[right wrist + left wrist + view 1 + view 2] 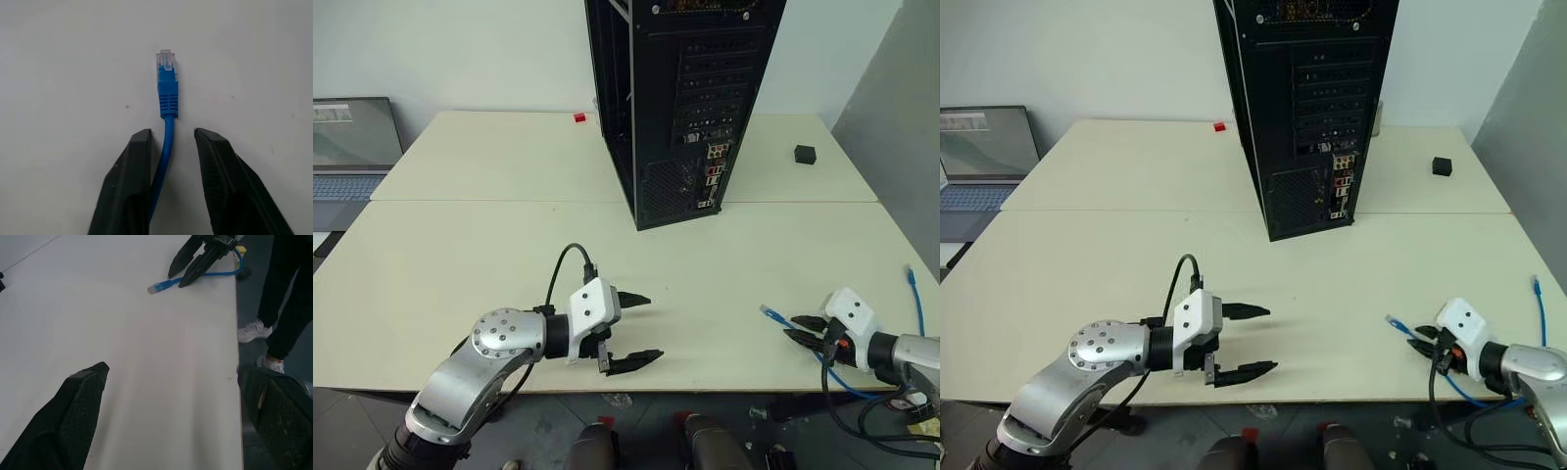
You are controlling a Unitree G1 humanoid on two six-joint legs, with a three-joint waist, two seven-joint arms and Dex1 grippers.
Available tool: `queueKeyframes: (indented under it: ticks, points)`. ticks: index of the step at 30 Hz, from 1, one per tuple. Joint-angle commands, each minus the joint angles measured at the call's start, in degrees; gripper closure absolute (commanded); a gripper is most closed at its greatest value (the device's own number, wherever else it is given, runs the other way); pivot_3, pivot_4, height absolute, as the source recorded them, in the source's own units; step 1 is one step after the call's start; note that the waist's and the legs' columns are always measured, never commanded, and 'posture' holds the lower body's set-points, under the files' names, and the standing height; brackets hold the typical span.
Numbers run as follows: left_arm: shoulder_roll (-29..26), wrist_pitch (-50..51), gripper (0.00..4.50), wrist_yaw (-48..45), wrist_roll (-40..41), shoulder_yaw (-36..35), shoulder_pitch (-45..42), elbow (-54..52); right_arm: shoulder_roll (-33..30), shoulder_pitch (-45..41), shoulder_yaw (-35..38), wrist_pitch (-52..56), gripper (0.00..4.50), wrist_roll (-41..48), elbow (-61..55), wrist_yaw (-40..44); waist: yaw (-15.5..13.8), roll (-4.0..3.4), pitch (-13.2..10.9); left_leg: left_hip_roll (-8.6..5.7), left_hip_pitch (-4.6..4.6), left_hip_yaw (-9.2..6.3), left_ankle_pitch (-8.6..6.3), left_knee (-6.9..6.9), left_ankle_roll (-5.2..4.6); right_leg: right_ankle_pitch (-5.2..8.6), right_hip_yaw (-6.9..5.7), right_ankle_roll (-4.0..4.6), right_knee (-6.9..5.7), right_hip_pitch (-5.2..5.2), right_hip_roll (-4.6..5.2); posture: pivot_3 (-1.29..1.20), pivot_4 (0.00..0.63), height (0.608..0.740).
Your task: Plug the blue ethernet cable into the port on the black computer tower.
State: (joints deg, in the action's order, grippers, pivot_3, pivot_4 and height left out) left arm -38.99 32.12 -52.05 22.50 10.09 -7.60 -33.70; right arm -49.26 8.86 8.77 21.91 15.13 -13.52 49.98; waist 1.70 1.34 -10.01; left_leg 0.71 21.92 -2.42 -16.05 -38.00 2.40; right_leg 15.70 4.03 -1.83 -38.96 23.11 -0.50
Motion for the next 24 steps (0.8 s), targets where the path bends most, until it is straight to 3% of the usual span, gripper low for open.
queueKeyframes:
  ticks: [1,3,8,14,24]
  points:
    - [0.3,0.0,0.0,0.5,-0.2,1.8,-0.8,-1.5,-0.8,-0.4,-0.5,-0.7,4.08,-1.6,-0.3,0.1,0.0,0.02,0.0,0.0,0.0,0.0,0.0,0.0,0.0,0.0,0.0,0.0,0.0,-0.01,0.0,0.0,0.15,0.74]
    - [1.3,-0.1,0.0,1.8,-0.9,2.5,-1.5,-0.6,-0.7,-1.7,-1.2,-0.6,4.48,-1.5,-0.9,0.2,0.0,0.02,0.0,0.01,-0.01,-0.01,0.0,0.0,0.0,-0.01,0.0,0.01,0.0,-0.01,0.0,0.0,0.15,0.74]
    - [3.8,-0.8,0.0,3.7,-2.8,3.8,-4.7,3.5,-0.7,-6.2,-4.2,1.7,4.48,-0.2,-5.6,1.4,0.1,0.0,0.0,-0.02,-0.02,0.0,0.0,-0.03,0.0,-0.15,0.01,0.25,-0.03,0.0,-0.02,0.0,0.15,0.74]
    - [3.8,-6.3,0.0,-2.3,-5.8,8.1,-10.6,11.1,-0.4,-16.5,-13.4,5.5,4.48,0.5,-11.2,6.1,0.0,0.01,0.0,-0.04,0.0,-0.1,0.0,-0.04,0.0,-0.16,-0.02,0.27,-0.03,0.01,-0.08,0.0,0.15,0.74]
    - [5.3,-14.9,0.0,-8.2,-10.4,12.5,-14.4,20.6,3.5,-27.3,-23.1,8.1,4.48,-1.3,-10.3,7.6,0.0,0.01,0.0,-0.07,0.07,-0.32,0.0,-0.05,0.0,-0.17,-0.1,0.29,-0.02,0.05,-0.06,0.0,0.15,0.74]
